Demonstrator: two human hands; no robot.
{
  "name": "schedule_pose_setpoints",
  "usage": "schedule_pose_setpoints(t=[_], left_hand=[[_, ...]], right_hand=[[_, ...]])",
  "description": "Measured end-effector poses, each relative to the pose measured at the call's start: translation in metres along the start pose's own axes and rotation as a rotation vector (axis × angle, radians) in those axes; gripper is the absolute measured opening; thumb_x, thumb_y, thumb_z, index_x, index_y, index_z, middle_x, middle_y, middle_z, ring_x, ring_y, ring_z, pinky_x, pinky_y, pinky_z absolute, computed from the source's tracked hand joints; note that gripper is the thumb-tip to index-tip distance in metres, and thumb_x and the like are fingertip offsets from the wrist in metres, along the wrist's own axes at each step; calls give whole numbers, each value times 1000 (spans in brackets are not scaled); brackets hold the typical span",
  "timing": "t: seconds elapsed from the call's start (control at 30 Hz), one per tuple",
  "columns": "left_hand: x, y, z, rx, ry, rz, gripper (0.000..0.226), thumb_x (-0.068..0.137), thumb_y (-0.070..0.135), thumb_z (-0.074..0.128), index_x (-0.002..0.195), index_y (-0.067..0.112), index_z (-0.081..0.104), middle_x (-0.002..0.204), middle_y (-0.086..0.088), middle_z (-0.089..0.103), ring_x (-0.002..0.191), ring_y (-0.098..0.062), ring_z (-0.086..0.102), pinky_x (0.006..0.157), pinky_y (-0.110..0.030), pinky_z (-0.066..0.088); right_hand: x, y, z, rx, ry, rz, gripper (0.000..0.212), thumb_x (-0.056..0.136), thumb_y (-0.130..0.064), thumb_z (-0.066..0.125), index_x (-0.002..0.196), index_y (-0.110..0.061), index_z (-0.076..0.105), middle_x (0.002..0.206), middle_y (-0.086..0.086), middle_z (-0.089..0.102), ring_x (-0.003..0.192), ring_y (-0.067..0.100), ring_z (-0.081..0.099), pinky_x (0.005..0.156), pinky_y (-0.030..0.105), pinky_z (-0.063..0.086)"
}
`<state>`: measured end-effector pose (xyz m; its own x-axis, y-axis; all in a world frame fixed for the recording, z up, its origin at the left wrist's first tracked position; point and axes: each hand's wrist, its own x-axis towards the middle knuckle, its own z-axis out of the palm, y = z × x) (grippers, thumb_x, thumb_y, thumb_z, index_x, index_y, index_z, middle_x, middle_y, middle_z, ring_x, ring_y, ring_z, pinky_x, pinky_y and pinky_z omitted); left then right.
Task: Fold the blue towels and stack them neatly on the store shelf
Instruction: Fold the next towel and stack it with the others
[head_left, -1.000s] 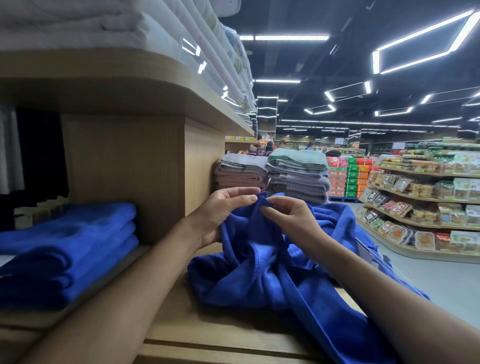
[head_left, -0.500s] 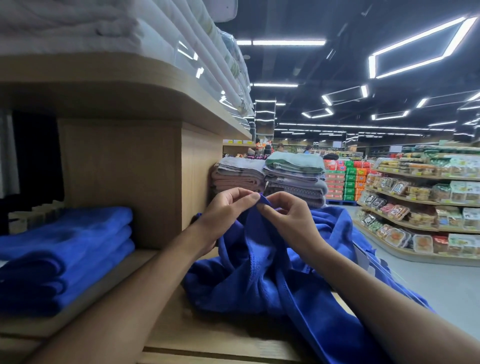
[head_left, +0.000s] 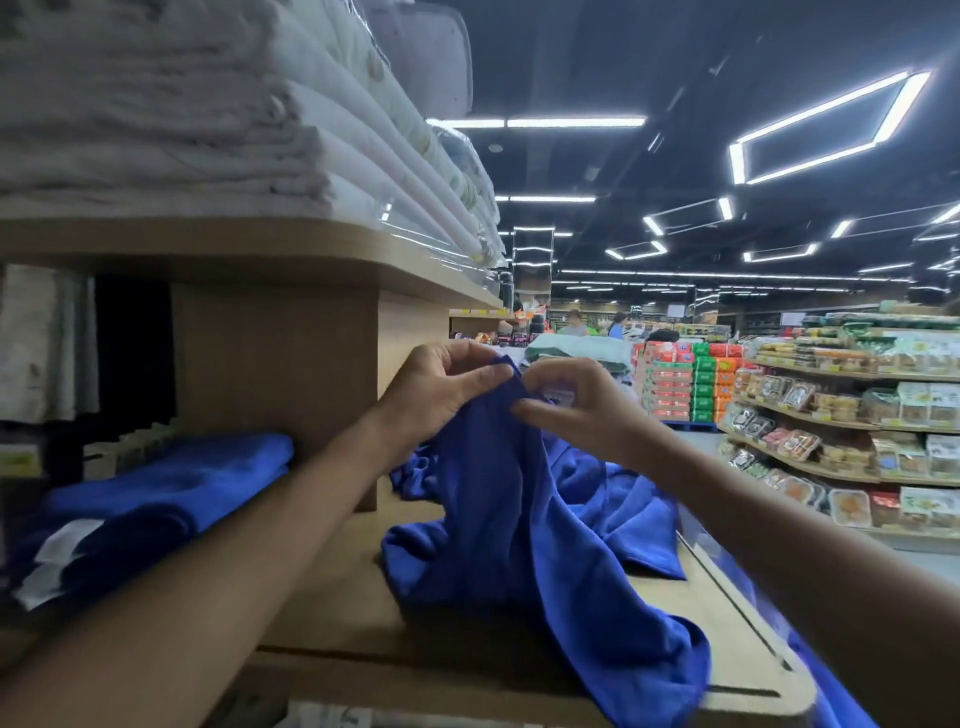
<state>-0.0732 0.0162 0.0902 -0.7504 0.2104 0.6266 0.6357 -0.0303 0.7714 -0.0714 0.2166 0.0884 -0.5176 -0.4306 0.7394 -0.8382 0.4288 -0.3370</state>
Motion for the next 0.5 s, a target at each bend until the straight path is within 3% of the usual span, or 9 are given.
schedule_pose_setpoints(t=[0.13,0.2,0.3,0.33,0.43,0.5], left_hand=[[3,42,5,60,57,96,7,88,12,75,88,18,72,84,1,75,76,-11,66,74,-27,55],[0,59,8,79,101,89,3,90,17,75,91,18,73,90,-3,76,80,-13,67,76,-34,56],[-6,82,10,45,182,77,3,90,20,76,88,19,73,87,0,75,78,-12,66,75,-34,56],[-7,89,10,18,199,84,5,90,19,75,86,20,73,83,2,75,74,-10,66,70,-30,56],[-11,106,7,5,199,106,8,90,18,75,83,20,73,80,5,74,71,-7,66,66,-25,53],[-15,117,5,25,184,114,8,90,19,76,83,21,74,81,5,74,72,-8,66,67,-25,54]], right_hand=[[7,-33,-26,-84,-134,134,28,76,-18,60,80,10,63,68,6,52,67,12,47,59,36,38],[6,-46,-41,-164,-197,184,29,75,-19,61,76,10,60,64,3,47,60,12,44,57,33,32],[-4,-61,-61,-295,-313,265,22,74,-21,62,71,1,63,56,4,52,51,14,46,53,33,37],[-9,-66,-66,-324,-347,299,24,72,-25,61,74,-2,66,57,10,58,52,16,51,53,35,42],[-21,-77,-83,-339,-415,355,36,73,-29,60,90,1,69,89,30,70,69,27,63,65,43,51],[-28,-81,-94,-341,-440,378,23,80,-24,64,85,-4,73,88,23,74,74,33,69,68,45,53]])
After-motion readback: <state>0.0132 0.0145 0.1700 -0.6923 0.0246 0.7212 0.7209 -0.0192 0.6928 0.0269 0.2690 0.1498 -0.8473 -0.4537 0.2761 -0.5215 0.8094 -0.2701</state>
